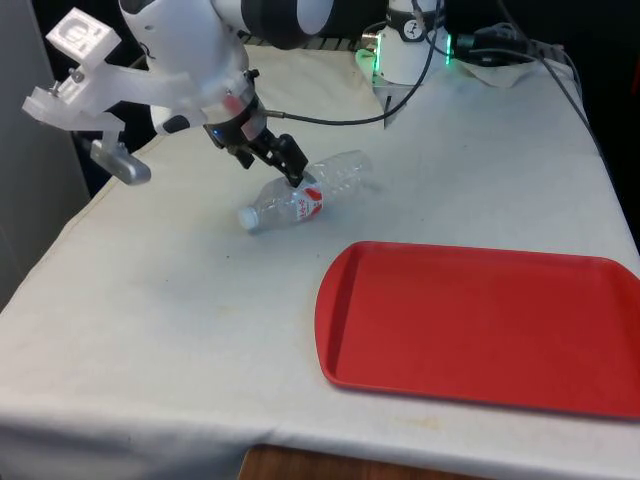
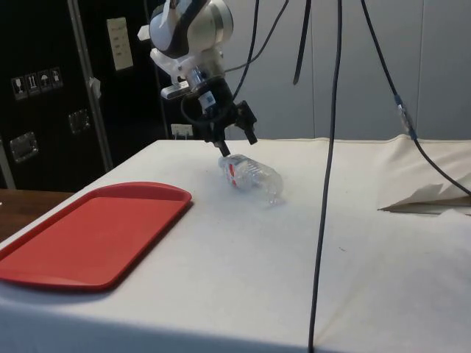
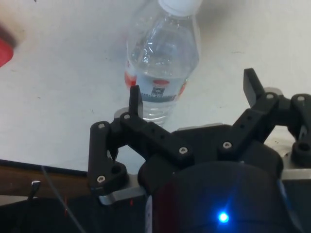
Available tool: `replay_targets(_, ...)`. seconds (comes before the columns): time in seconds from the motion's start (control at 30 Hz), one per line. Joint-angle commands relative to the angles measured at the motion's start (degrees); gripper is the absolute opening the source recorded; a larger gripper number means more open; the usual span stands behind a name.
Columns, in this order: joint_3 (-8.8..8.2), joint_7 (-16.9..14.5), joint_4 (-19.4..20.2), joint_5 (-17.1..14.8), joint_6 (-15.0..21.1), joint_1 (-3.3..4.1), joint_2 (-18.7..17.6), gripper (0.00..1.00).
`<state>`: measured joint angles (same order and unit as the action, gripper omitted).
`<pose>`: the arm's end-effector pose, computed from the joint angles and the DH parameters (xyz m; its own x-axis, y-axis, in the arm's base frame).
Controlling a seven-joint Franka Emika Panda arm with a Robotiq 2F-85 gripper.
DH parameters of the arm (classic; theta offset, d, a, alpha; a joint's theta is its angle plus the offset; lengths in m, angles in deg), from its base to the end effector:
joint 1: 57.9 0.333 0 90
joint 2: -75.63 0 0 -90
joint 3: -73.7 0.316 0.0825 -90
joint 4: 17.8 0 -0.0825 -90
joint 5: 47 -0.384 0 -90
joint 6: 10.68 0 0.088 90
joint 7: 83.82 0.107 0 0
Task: Place the bottle upright on the tray.
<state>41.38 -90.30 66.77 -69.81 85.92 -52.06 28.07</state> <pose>0.6223 -0.2081 0.2062 0.7959 -0.3883 -0.4644 -0.4250 -0.9048 0.0282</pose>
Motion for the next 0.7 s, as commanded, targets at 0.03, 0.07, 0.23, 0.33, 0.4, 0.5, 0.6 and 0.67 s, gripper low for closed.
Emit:
replay_targets(0.03,0.34,0.0,-0.8,-0.3,-1.3,-0.46,-0.7,1.00)
replay_targets(0.07,0.34,0.0,-1.2,-0.5,-1.9,-0.57,-1.1,1.00)
replay_targets(0.23,0.17,0.2,-2.2,-0.7,-3.1,-0.63,-2.0,1.00)
replay_targets(0.33,-0.11,0.5,-3.2,-1.0,-4.3,-0.69,-2.7,1.00)
replay_targets(0.4,-0.17,0.7,-3.3,-1.2,-4.8,-0.69,-2.9,1.00)
replay_targets(0.5,-0.23,0.8,-3.4,-1.4,-5.2,-0.69,-3.0,1.00)
replay_targets(0.6,-0.23,0.9,-3.6,-1.8,-6.0,-0.69,-3.2,1.00)
replay_targets(0.67,-0.23,1.0,-3.6,-2.1,-6.4,-0.74,-3.4,1.00)
